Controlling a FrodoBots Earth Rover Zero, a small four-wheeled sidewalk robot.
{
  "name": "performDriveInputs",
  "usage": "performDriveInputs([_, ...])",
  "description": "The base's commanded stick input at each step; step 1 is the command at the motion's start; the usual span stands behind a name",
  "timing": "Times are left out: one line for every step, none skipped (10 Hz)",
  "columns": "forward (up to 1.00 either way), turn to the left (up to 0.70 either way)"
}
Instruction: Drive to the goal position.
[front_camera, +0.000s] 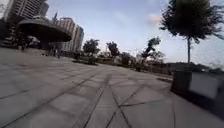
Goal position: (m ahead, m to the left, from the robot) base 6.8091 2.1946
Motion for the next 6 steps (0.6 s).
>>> performDriveInputs([1.0, -0.17])
performDriveInputs([1.0, -0.02])
performDriveInputs([1.0, 0.0])
performDriveInputs([1.0, 0.0])
performDriveInputs([1.0, 0.0])
performDriveInputs([1.0, 0.0])
